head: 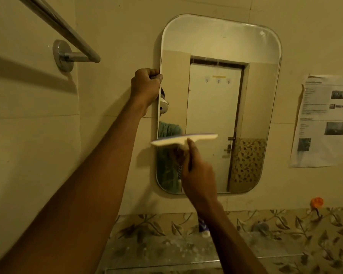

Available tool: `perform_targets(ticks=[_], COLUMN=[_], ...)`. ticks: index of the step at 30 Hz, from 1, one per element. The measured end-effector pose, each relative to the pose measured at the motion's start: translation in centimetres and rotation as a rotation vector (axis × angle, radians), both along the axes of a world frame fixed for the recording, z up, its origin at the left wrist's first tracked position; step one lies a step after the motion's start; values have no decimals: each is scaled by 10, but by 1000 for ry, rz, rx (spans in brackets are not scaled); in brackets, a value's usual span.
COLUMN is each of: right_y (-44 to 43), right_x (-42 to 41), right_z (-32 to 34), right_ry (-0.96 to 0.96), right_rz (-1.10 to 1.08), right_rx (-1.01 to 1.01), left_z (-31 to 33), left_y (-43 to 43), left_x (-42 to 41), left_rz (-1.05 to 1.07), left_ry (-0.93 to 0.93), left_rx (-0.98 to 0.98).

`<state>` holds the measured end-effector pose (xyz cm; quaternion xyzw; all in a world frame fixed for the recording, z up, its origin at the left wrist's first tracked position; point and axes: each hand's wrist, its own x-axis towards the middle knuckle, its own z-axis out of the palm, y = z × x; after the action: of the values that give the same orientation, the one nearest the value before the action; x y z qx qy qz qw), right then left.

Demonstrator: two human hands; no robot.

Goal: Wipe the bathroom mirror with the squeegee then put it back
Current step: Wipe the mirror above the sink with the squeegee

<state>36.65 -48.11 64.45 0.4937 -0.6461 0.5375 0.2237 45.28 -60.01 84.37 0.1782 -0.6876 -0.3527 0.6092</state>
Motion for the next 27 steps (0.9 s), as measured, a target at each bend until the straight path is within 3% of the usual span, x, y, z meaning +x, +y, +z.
perform_targets(ticks=[5, 14, 23, 27], right_y=[-2, 18, 9, 11], right_x=[-10, 3, -8, -6], right_z=[34, -80, -25, -52], right_ry=[39, -20, -51, -37], right_rz=[-29, -96, -40, -80], right_rx=[-85, 127, -26, 45], left_z=[-8, -16, -35, -42], left_y=[-3, -5, -5, -3], left_x=[-1, -1, -3, -5], left_rz=[0, 16, 48, 41], left_ry=[24, 26, 44, 85], left_rx=[16, -12, -46, -48])
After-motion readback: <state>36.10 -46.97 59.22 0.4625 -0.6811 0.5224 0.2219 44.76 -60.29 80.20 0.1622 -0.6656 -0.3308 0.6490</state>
